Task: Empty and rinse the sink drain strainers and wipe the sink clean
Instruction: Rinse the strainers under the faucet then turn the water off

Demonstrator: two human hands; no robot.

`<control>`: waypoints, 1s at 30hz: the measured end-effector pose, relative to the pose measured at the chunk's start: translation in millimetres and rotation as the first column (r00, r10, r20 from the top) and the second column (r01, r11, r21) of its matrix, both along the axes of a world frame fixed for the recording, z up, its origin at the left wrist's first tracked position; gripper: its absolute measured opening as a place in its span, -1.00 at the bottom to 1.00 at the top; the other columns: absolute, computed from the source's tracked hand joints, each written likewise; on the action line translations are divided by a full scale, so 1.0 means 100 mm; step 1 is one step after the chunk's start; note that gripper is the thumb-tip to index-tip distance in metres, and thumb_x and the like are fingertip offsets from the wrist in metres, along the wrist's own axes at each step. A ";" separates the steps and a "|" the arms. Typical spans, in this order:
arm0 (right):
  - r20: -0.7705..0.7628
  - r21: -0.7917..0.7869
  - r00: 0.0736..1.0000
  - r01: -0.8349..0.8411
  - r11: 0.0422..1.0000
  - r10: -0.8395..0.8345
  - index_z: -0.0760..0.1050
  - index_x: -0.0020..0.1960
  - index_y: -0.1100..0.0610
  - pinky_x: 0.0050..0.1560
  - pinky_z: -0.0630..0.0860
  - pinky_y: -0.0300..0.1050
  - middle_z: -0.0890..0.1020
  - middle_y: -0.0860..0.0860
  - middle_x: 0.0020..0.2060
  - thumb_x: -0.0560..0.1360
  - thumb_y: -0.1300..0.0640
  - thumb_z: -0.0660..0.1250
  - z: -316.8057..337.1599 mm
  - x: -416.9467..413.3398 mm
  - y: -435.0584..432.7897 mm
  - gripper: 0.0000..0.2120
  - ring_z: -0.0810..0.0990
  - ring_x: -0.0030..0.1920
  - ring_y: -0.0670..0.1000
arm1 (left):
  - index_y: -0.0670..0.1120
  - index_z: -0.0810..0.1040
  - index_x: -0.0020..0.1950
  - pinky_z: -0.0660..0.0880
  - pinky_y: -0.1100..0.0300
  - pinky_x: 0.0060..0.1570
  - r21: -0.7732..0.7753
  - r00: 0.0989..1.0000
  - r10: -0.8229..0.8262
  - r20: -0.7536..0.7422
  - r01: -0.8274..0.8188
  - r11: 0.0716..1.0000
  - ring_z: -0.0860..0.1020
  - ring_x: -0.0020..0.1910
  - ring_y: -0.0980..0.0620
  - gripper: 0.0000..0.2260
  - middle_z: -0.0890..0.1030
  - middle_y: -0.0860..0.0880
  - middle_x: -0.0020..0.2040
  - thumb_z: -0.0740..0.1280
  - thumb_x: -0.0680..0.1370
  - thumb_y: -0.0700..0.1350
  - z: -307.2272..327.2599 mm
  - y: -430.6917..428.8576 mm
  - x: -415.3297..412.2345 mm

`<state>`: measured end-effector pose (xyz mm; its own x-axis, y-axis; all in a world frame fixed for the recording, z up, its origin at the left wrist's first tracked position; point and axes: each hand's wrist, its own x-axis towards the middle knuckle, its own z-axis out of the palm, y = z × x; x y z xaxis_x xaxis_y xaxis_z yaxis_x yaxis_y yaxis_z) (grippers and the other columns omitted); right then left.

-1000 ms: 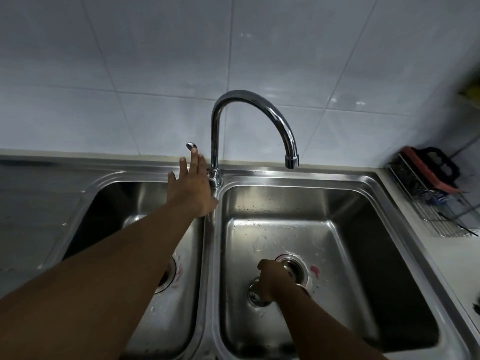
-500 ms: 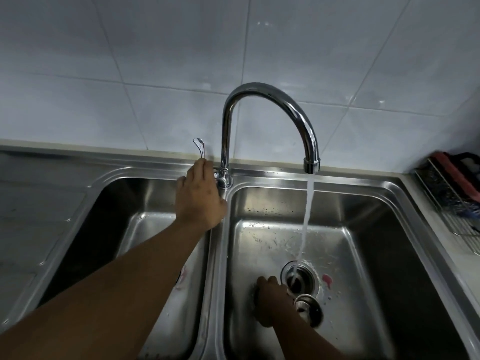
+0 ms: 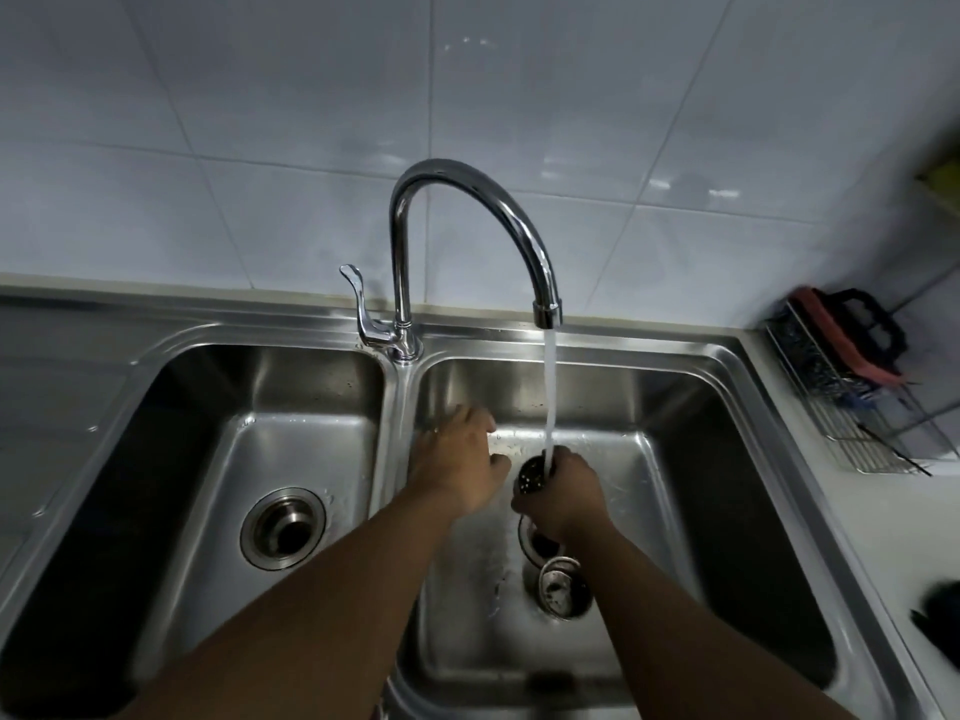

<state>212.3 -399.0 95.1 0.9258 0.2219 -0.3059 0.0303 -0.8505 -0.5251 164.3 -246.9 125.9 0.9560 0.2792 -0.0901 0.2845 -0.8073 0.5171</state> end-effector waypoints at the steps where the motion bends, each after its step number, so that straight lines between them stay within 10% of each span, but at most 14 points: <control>1: 0.024 0.040 1.000 0.005 0.999 -0.006 0.52 0.03 0.07 -0.23 0.39 -0.24 0.61 0.01 -0.05 0.19 0.04 0.58 0.04 0.01 -0.01 -0.54 0.60 -0.04 0.05 | 0.01 0.45 0.29 0.41 0.06 0.25 -0.077 0.997 0.003 -0.074 -0.009 0.997 0.49 0.25 -0.05 -0.64 0.48 0.01 0.30 0.33 0.53 0.07 -0.02 -0.08 0.03; 9: 0.101 0.232 0.990 -0.122 0.965 0.101 0.48 -0.07 -0.07 -0.23 0.30 -0.39 0.51 -0.06 -0.14 0.31 0.08 0.47 0.21 -0.05 -0.14 -0.74 0.48 -0.17 -0.07 | -0.11 0.56 0.28 0.52 0.01 0.21 -0.491 0.909 0.044 -0.415 -0.265 0.830 0.61 0.14 -0.12 -0.45 0.64 -0.16 0.19 0.03 0.64 0.27 -0.08 -0.45 0.11; 13: 0.032 0.318 0.998 -0.059 0.946 0.051 0.60 0.11 -0.02 -0.17 0.37 -0.40 0.61 -0.08 -0.05 0.28 0.05 0.51 0.20 -0.03 -0.24 -0.60 0.57 -0.08 -0.09 | -0.03 0.56 0.21 0.65 0.03 -0.01 -0.771 0.866 0.091 -0.492 -0.482 0.416 0.68 -0.03 -0.11 -0.51 0.68 -0.11 0.06 0.04 0.64 0.28 -0.04 -0.61 0.09; 16: -0.143 0.503 0.989 0.092 0.859 -0.022 0.63 0.08 -0.09 -0.13 0.58 -0.27 0.71 -0.10 -0.14 0.22 0.11 0.50 0.19 -0.05 -0.26 -0.58 0.69 -0.11 -0.10 | -0.08 0.62 0.17 0.66 -0.02 -0.02 -0.817 0.862 0.139 -0.488 -0.507 0.274 0.68 0.01 -0.10 -0.55 0.70 -0.12 0.06 0.09 0.67 0.20 -0.01 -0.64 0.11; 23: -0.495 0.636 0.865 0.429 0.641 -0.088 0.59 0.26 0.14 0.01 0.66 0.05 0.71 0.19 0.04 0.36 0.45 0.33 0.13 -0.01 -0.35 -0.49 0.69 0.06 0.24 | -0.05 0.67 0.05 0.62 0.09 -0.15 -0.787 0.856 0.189 -0.481 -0.517 0.338 0.67 -0.07 -0.05 -0.73 0.70 -0.11 -0.05 0.19 0.64 -0.01 -0.02 -0.66 0.17; 30: -0.699 0.617 0.715 0.623 0.480 -0.030 0.56 0.19 0.37 0.29 0.48 0.27 0.67 0.23 0.09 0.39 0.23 0.18 0.09 -0.09 -0.28 -0.56 0.60 0.17 0.25 | 0.02 0.64 0.15 0.68 0.03 -0.16 -0.746 0.824 0.190 -0.534 -0.565 0.352 0.56 0.14 -0.14 -0.69 0.56 -0.08 0.20 0.14 0.65 0.08 -0.03 -0.67 0.18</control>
<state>203.3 -426.7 104.5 0.7033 0.3472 -0.6204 -0.6749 0.0516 -0.7361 182.7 -314.0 122.7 0.6259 0.1978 -0.7544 0.7140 0.2439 0.6563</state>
